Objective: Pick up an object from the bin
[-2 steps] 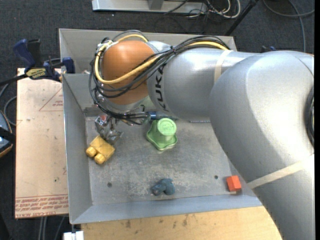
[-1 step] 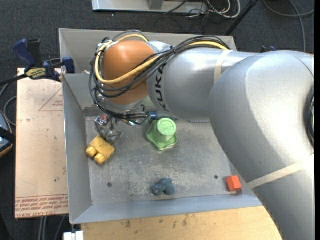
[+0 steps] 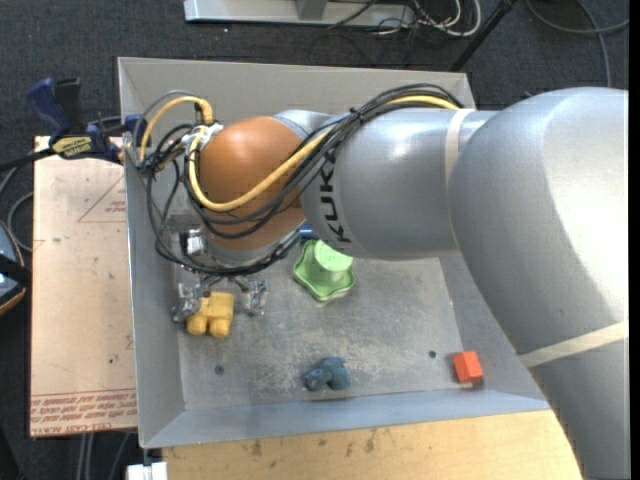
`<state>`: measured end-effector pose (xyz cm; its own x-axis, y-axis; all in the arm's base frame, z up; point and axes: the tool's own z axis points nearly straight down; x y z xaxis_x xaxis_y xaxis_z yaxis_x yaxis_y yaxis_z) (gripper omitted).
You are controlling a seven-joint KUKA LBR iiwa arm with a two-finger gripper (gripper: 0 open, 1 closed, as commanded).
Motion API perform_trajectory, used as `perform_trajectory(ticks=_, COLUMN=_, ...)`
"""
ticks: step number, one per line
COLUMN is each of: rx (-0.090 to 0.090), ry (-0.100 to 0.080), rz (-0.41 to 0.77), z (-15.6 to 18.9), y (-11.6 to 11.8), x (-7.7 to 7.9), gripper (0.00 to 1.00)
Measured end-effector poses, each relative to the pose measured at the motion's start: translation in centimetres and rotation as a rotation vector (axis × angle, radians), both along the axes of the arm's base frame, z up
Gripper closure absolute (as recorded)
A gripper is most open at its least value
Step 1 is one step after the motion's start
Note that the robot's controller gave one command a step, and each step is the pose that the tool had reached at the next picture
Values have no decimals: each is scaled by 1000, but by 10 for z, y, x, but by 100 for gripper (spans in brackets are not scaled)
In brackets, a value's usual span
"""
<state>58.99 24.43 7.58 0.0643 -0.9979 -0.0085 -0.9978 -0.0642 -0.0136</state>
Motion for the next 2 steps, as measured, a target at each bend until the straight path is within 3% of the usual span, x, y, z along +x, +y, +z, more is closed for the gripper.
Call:
perform_trajectory(ticks=1, rx=-1, ry=2, rz=-4, z=2, y=-1, x=1, gripper=100)
perform_trajectory(ticks=2, rx=-2, ry=3, rz=-81, z=172, y=1, x=-1, gripper=100)
